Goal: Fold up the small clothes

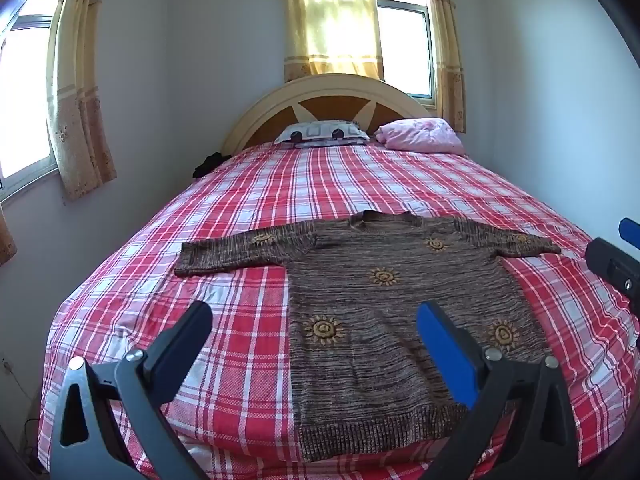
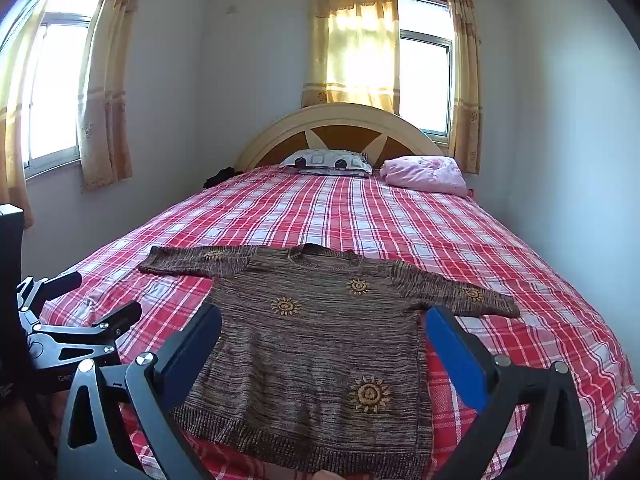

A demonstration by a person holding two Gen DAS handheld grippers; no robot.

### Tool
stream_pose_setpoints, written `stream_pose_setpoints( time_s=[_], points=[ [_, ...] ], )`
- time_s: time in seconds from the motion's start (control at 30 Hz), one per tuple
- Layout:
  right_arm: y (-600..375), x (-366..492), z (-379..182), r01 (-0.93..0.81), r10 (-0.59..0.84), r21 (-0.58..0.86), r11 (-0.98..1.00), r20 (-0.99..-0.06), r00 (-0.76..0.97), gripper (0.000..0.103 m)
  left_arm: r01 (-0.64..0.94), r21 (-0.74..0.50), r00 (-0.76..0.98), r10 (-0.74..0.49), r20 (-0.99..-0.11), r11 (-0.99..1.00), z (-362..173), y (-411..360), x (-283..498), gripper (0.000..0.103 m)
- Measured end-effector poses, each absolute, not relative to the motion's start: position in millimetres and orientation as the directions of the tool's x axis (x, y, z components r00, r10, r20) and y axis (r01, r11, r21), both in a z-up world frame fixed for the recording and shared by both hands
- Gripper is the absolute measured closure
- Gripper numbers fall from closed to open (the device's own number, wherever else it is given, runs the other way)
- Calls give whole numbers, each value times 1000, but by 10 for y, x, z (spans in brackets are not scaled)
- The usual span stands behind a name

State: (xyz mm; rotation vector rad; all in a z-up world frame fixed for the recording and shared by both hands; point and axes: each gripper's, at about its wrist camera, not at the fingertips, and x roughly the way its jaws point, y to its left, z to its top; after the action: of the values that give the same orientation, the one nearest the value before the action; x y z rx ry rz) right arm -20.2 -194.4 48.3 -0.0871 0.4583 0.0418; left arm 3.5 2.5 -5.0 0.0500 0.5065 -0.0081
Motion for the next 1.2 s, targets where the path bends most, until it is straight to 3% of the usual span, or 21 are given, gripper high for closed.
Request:
stream_pose_setpoints(
  time_s=[1.2],
  points=[
    [-1908, -122, 347, -68, 24, -77, 995, -475, 880, 1, 1, 46, 880, 21, -475, 999, -19, 80, 51, 0]
  ],
)
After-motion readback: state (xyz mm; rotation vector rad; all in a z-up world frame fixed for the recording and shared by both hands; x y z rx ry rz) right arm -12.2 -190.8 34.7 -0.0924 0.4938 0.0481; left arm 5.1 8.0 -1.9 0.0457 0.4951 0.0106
